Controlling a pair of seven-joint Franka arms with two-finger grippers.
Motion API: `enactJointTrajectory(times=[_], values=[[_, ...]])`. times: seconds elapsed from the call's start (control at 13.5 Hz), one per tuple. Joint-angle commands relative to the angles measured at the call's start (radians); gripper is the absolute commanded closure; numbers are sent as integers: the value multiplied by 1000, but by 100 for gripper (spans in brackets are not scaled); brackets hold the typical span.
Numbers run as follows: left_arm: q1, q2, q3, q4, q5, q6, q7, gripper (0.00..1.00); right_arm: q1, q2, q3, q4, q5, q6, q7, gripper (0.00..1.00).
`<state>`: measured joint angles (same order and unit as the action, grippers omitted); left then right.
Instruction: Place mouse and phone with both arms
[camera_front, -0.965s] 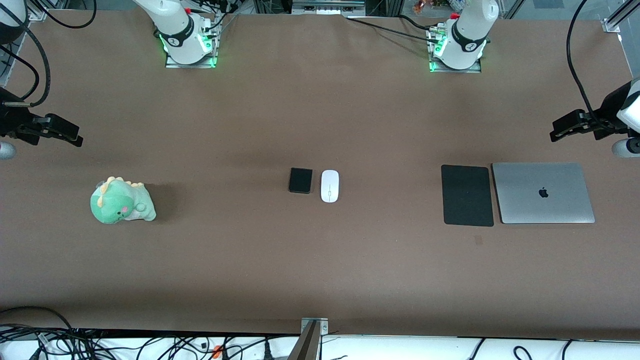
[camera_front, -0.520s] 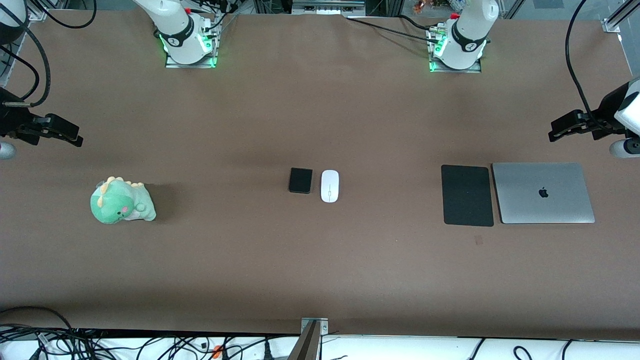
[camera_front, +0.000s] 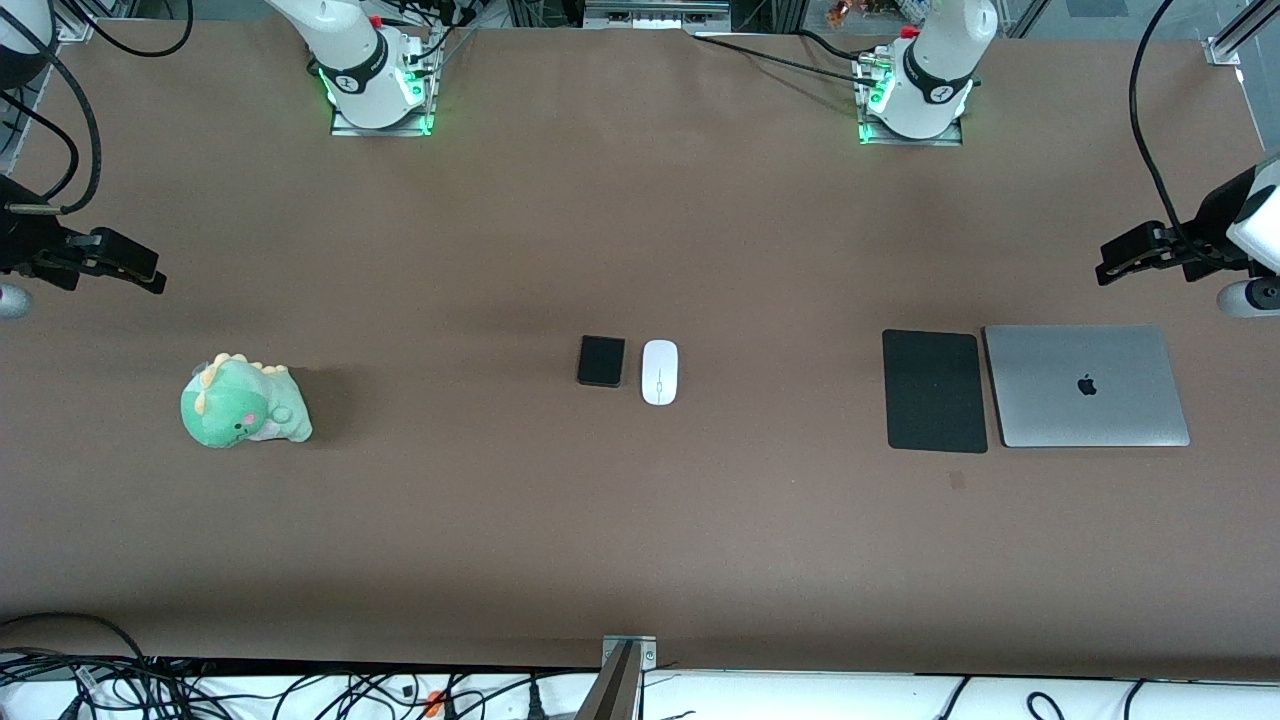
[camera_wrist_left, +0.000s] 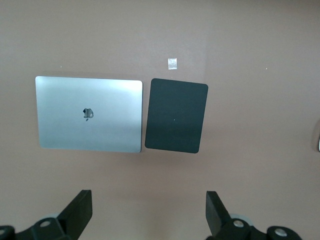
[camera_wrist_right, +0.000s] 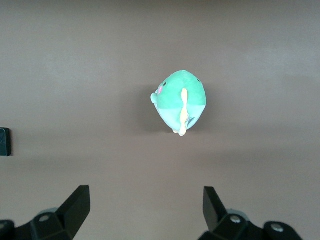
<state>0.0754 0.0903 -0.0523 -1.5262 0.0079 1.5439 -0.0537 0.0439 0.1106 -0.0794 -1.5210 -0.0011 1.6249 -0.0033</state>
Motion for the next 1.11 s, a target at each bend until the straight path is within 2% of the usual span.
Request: enactJointTrajectory(times=[0.0, 0.74, 1.04], values=[[4, -15, -11, -23, 9, 22, -12, 0, -13, 0, 10, 8, 4, -14, -7, 0], [-51, 60, -12, 23, -39, 24, -37, 0, -13, 3, 10, 8, 16, -13, -6, 0], [-187, 123, -12, 24, -55, 93, -174, 0, -13, 3, 10, 8, 18, -13, -6, 0]])
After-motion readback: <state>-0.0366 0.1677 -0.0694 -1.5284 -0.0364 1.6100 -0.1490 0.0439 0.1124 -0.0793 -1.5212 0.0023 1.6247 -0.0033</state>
